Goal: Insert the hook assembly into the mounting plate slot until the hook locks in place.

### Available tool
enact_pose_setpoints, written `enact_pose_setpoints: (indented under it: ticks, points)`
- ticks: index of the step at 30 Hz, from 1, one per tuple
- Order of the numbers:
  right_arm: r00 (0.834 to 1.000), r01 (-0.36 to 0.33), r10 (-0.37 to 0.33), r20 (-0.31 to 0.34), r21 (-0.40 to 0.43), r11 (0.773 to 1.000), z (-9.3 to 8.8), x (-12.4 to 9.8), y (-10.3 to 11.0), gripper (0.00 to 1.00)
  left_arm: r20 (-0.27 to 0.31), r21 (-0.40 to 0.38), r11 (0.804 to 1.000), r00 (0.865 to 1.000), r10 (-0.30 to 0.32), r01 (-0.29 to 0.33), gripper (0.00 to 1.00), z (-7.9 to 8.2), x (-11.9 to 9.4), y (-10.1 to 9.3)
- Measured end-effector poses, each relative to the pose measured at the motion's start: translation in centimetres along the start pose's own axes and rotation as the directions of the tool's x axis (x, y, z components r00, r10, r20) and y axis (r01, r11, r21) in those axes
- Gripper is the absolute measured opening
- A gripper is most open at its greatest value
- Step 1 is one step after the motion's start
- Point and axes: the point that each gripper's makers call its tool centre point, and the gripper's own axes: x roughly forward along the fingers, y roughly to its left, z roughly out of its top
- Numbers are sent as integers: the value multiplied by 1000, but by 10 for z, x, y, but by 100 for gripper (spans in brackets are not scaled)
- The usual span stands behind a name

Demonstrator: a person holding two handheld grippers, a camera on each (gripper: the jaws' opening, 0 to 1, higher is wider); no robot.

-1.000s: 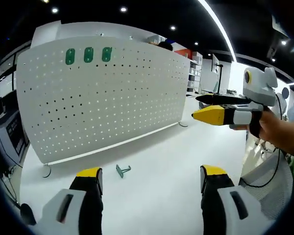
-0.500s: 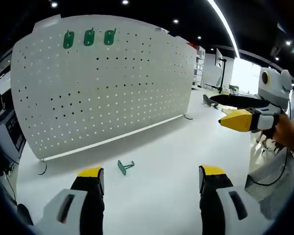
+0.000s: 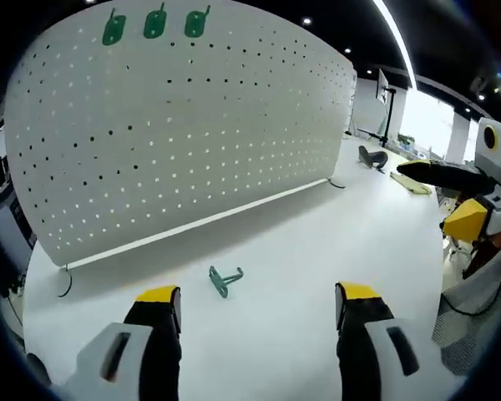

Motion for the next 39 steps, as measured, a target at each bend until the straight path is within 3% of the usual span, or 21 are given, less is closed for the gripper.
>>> enact_pose_setpoints:
  ticks: [19,39]
  points:
    - [997,-75,76,-8,64,995,-4,-6,11,73,-78,7,999,996,46,-46,67,-16,39,22]
    - [993,-115,118,-31,84,990,-13,-3,16,71,-100,49,997,993,66,-62,39,-17,53,28]
